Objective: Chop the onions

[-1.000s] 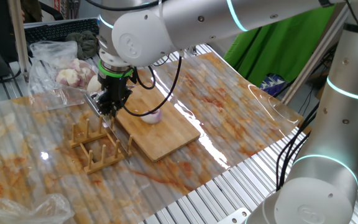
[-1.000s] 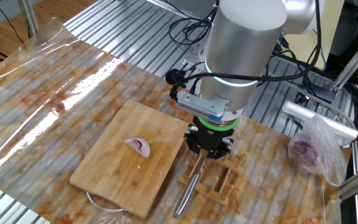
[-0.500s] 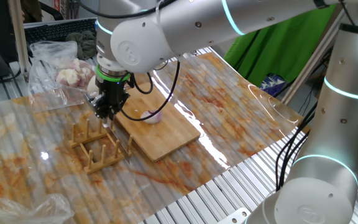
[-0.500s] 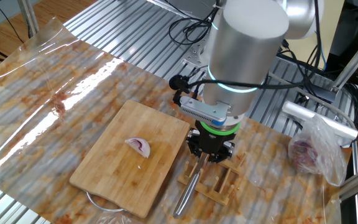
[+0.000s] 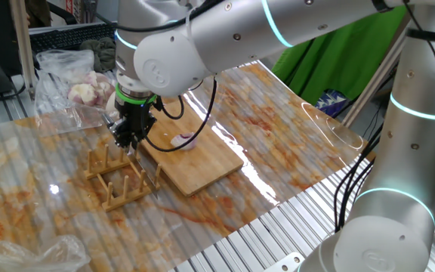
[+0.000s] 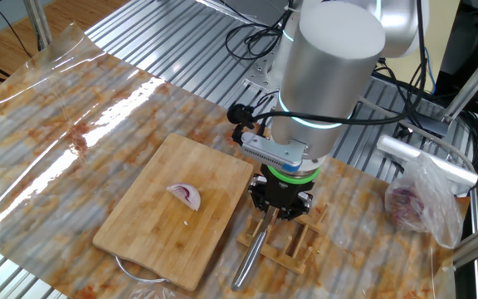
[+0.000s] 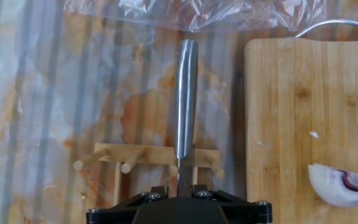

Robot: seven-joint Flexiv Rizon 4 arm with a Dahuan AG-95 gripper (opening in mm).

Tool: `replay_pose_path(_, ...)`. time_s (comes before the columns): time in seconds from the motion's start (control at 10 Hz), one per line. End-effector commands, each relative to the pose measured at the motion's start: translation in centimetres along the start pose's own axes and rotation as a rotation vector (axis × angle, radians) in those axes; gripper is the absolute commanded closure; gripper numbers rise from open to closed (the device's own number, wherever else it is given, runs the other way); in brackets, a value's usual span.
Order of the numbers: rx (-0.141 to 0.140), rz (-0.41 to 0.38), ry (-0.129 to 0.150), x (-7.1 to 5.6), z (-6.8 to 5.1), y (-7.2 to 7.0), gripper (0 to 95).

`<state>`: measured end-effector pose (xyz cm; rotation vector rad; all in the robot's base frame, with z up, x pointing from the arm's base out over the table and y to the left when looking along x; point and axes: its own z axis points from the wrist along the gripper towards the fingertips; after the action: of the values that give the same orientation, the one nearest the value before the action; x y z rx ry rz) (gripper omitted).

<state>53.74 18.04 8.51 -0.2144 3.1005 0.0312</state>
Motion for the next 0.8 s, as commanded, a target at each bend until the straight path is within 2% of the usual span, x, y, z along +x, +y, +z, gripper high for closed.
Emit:
replay_pose_path(0.1,0.0,-0.002,-0.001,0.1,0.2,0.0,76.0)
replay_pose_path(0.4,-0.001,-0.001,-0.009,0.8,0.9,-0.1,76.0)
replay_pose_path(0.8,-0.003,0.004,-0.017,0.9,1.8,-0.2,76.0)
